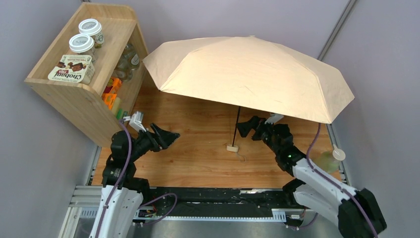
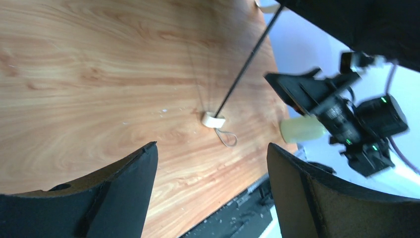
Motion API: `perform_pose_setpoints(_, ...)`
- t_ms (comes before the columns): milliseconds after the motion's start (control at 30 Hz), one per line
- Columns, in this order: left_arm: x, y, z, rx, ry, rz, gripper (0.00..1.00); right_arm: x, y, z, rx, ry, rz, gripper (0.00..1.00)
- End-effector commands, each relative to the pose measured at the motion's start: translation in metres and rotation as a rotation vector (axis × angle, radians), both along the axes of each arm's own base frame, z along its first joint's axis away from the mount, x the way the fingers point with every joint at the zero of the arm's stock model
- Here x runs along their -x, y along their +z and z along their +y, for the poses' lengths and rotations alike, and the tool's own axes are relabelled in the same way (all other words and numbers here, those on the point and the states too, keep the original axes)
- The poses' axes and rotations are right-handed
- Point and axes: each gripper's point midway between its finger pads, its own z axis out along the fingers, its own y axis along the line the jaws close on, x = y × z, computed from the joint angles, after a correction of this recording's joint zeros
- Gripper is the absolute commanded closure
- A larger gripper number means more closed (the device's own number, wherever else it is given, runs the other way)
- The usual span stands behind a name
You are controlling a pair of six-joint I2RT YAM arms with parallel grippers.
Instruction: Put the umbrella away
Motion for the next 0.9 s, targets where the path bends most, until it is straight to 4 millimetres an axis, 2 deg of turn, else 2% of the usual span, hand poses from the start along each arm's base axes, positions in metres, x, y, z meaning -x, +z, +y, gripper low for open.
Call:
perform_pose_setpoints(0,0.009,0.025,-0.022,0.081,-0.116,-0.102,0.14,-0.058,0.051,0.001,-0.068,-0.191,-0.188,0.02)
perform_pose_setpoints(233,0.014,-0.008,-0.047,0.066,-0.206,0.014,0.14,-0.117,0.054,0.039,-0.047,-0.171,-0.211,0.14)
perform_pose_setpoints(300,0.015,-0.01,-0.058,0.066,-0.243,0.02,0.14,-0.13,0.055,0.044,-0.043,-0.193,-0.214,0.19)
perform_pose_setpoints(467,0.019,-0.015,-0.086,0.064,-0.324,0.038,0.13,-0.15,0.054,0.052,-0.02,-0.213,-0.178,0.49)
perform_pose_setpoints(533,0.015,-0.014,-0.095,0.074,-0.345,0.04,0.13,-0.151,0.059,0.055,-0.02,-0.197,-0.181,0.69)
perform_pose_setpoints(567,0.014,-0.007,-0.099,0.09,-0.357,0.02,0.13,-0.148,0.065,0.058,-0.029,-0.177,-0.182,0.77)
perform_pose_setpoints(600,0.012,-0.01,-0.103,0.093,-0.365,0.037,0.13,-0.143,0.074,0.063,-0.047,-0.143,-0.188,0.88)
perform_pose_setpoints(633,0.011,0.0,-0.108,0.11,-0.387,0.011,0.13,-0.138,0.081,0.067,-0.058,-0.107,-0.179,0.98)
perform_pose_setpoints(667,0.008,-0.005,-0.111,0.113,-0.388,0.035,0.13,-0.132,0.09,0.07,-0.084,-0.082,-0.17,1.0)
perform_pose_setpoints(700,0.007,0.005,-0.115,0.13,-0.408,0.012,0.13,-0.125,0.098,0.076,-0.111,-0.04,-0.162,1.0)
perform_pose_setpoints(733,0.004,0.003,-0.118,0.134,-0.413,0.031,0.13,-0.114,0.111,0.082,-0.145,0.016,-0.161,1.0)
perform_pose_setpoints(767,0.003,0.015,-0.123,0.151,-0.437,0.003,0.12,-0.104,0.122,0.085,-0.184,0.051,-0.155,1.0)
perform_pose_setpoints(867,-0.001,0.03,-0.135,0.177,-0.493,0.002,0.12,-0.072,0.154,0.091,-0.279,0.175,-0.187,1.0)
